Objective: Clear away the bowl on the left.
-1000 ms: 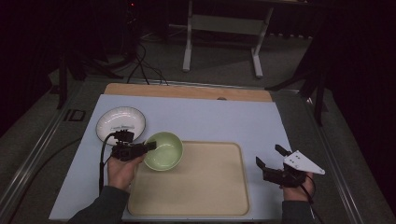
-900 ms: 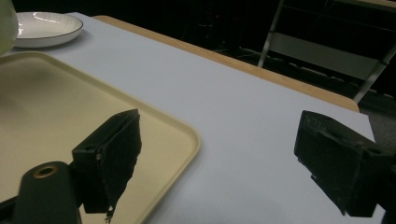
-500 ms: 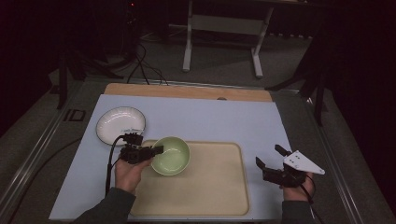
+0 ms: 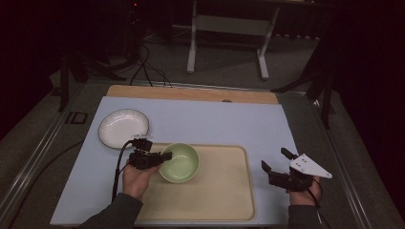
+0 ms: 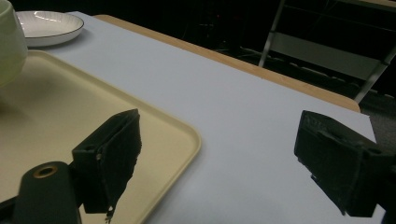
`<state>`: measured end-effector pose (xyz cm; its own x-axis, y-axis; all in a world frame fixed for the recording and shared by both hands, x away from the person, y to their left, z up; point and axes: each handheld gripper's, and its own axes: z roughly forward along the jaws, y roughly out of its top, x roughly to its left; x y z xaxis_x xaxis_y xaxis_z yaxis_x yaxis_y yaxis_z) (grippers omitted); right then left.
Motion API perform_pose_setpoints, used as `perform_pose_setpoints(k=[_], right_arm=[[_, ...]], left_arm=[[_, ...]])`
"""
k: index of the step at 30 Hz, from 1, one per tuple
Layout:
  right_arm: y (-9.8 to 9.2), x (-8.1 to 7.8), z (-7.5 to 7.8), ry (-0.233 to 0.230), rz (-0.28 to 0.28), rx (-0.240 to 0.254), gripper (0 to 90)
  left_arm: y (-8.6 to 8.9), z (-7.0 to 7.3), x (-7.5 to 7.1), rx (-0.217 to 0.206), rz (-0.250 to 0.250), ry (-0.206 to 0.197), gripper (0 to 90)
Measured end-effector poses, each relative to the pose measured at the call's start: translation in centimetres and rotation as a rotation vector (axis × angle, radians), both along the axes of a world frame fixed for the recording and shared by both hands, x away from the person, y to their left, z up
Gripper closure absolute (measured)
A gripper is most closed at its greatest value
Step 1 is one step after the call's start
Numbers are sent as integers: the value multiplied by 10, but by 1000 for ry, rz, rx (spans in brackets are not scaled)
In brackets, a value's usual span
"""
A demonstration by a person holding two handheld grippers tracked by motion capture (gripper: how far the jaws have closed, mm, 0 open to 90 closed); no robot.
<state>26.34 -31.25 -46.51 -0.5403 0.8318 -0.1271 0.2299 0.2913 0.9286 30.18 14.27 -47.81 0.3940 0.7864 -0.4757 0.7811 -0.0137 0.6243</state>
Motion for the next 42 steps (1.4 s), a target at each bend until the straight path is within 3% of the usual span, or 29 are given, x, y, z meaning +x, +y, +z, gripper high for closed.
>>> perform_pose_setpoints(k=[42], right_arm=[[0,0,0,0,3,1,143]], left_arm=[[-28,-12,-3,30,-68,28,798]])
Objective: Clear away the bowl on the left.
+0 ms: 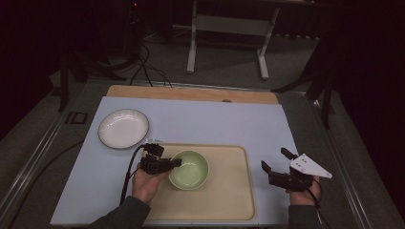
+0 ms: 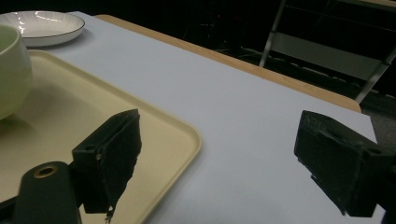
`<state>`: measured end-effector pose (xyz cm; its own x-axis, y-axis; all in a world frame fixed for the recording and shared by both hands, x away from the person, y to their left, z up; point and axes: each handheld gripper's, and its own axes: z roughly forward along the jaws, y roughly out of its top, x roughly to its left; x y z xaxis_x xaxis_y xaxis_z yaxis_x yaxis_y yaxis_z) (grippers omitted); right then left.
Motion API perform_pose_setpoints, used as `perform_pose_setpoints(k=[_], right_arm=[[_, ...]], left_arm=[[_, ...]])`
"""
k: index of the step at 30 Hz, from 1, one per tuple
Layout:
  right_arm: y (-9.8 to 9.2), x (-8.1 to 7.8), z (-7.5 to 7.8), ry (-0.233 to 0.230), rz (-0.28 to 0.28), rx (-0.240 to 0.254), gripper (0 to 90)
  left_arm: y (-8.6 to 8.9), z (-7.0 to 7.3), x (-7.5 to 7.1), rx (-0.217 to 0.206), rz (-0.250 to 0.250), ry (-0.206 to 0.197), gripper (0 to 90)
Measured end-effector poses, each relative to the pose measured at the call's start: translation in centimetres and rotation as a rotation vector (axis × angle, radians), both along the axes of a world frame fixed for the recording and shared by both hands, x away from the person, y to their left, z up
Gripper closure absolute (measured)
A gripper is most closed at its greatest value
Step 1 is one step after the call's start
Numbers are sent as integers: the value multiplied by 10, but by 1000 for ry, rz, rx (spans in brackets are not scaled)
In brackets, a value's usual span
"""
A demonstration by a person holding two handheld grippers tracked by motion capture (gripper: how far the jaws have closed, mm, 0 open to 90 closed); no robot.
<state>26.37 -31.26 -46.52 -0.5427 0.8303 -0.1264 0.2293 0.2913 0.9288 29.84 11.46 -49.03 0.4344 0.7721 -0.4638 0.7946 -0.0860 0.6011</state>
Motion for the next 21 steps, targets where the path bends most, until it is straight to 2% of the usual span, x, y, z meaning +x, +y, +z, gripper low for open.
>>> perform_pose_setpoints(k=[21], right_arm=[[0,0,0,2,0,0,144]], left_arm=[[-9,-10,0,35,-16,25,798]])
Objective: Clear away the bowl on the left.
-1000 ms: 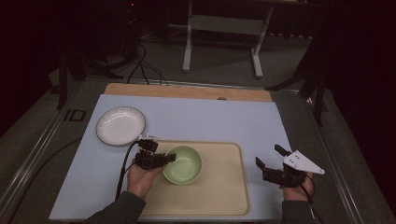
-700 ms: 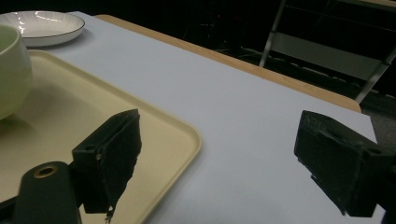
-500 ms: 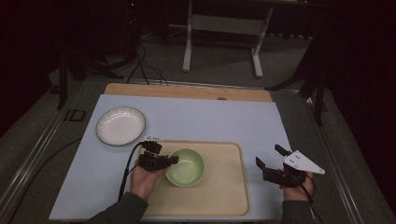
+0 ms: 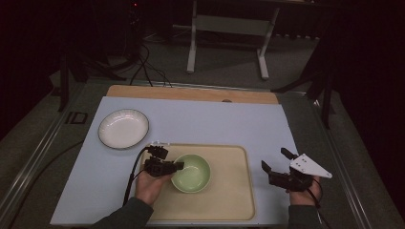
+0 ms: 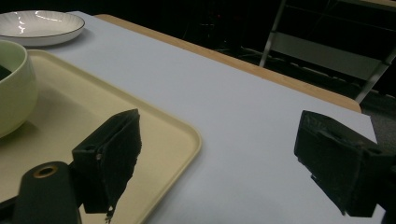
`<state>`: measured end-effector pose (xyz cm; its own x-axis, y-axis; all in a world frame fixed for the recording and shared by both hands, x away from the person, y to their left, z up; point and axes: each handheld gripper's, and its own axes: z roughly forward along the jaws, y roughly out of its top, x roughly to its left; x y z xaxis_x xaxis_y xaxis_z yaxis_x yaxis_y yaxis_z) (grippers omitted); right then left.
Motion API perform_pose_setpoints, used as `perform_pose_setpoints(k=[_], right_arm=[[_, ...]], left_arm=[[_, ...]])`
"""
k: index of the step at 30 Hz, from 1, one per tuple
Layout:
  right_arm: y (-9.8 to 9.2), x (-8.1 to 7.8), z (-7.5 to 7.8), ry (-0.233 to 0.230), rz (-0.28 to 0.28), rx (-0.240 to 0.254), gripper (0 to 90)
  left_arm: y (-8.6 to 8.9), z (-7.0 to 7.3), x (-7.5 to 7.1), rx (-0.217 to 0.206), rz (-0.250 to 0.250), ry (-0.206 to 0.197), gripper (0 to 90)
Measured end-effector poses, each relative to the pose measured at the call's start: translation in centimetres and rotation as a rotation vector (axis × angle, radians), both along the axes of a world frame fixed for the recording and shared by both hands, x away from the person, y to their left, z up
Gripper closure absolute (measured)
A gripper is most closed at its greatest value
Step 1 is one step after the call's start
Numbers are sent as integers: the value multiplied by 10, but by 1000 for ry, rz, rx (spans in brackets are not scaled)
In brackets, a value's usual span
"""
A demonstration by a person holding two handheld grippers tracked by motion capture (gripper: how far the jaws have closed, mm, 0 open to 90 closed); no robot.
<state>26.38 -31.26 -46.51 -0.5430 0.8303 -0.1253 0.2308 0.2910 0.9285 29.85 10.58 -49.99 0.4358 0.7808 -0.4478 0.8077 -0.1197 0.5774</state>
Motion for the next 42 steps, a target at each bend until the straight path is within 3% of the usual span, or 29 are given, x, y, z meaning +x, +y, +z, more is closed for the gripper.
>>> perform_pose_setpoints(k=[23,27,28,37,42], right_arm=[[0,0,0,0,1,0,143],[0,0,0,0,3,-4,143],[0,0,0,-1,3,-5,143],[0,0,0,1,4,-7,143],[0,0,0,2,5,-7,143]], left_arm=[[-4,-14,3,11,-5,50,796],[-4,-15,4,19,-3,47,801],[-5,-16,4,40,-2,37,804],[-6,-16,4,47,-10,19,795],[-5,-16,4,61,-1,17,738]])
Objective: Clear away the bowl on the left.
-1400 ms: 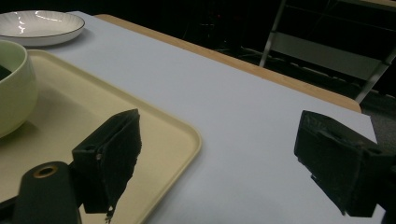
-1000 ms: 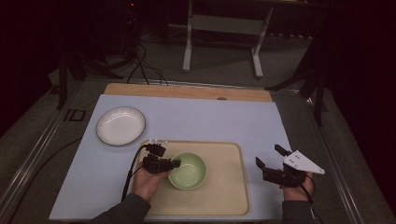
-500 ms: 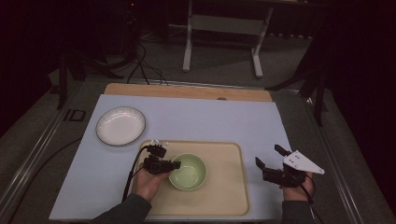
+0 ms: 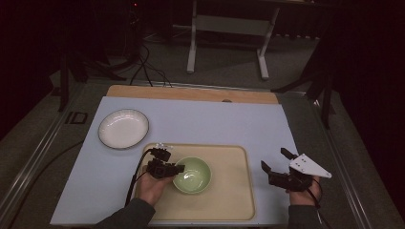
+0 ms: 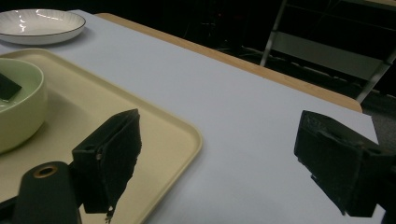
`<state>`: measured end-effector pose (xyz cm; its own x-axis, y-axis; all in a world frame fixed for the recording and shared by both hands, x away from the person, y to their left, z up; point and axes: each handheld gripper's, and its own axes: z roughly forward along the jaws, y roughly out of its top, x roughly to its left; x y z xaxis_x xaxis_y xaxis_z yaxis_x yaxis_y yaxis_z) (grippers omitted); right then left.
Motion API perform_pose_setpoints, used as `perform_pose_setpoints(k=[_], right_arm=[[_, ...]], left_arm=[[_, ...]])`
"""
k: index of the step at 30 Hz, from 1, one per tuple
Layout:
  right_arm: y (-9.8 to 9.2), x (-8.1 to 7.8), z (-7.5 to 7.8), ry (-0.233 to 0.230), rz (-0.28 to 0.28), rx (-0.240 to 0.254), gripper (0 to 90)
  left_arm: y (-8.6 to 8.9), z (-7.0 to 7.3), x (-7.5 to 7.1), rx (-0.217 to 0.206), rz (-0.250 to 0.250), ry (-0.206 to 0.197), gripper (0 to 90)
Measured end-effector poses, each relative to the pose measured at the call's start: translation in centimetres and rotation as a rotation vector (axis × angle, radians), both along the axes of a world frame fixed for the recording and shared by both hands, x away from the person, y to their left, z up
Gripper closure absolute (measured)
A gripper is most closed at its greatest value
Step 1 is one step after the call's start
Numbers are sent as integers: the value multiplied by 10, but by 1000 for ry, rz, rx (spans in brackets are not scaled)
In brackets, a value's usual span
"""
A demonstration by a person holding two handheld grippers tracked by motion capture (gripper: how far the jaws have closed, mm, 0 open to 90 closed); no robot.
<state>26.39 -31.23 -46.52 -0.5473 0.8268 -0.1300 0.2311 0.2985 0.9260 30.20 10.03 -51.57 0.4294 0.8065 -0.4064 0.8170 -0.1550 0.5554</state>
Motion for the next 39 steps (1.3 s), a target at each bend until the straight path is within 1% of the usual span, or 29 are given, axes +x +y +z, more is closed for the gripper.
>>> perform_pose_setpoints(k=[1,5,11,12,15,18,19,20,24,25,26,28,30,32,33,34,35,36,37,38,39], right_arm=[[0,0,0,0,0,0,144],[0,0,0,2,2,-1,143],[0,0,0,2,2,-1,144],[0,0,0,3,4,0,143],[0,0,0,3,4,1,143],[0,0,0,2,4,1,143],[0,0,0,2,3,2,143],[0,0,0,3,4,2,143],[0,0,0,1,3,3,143],[0,0,0,1,3,3,143],[0,0,0,2,2,3,143],[0,0,0,2,2,4,143],[-1,0,0,2,2,4,143],[-1,0,0,1,1,8,143],[-1,0,0,1,0,8,143],[-1,0,0,1,0,8,143],[-1,0,0,2,-1,10,143],[-1,0,0,2,-2,10,143],[-1,0,1,2,-3,11,143],[-2,0,1,2,-4,11,143],[-2,0,1,2,-4,11,143]], left_arm=[[0,0,0,10,4,-4,726],[1,2,0,28,13,-10,665],[6,6,-1,15,28,-23,590],[7,9,-1,15,30,-33,584],[7,11,-2,20,29,-44,567],[9,16,-3,25,30,-77,551],[9,16,-3,25,30,-77,544],[11,21,-3,16,37,-95,536],[21,29,-4,-2,63,-124,522],[21,29,-4,-2,63,-124,518],[24,31,-4,-15,73,-131,518],[30,36,-3,-21,84,-138,498],[37,40,-2,-24,84,-144,487],[42,44,-2,-14,83,-149,462],[45,46,-2,-1,84,-158,456],[49,49,-2,12,88,-173,456],[56,54,-3,28,101,-200,445],[61,57,-4,44,110,-214,438],[67,61,-5,63,128,-238,428],[71,63,-6,78,140,-251,416],[71,63,-6,78,140,-251,406]])
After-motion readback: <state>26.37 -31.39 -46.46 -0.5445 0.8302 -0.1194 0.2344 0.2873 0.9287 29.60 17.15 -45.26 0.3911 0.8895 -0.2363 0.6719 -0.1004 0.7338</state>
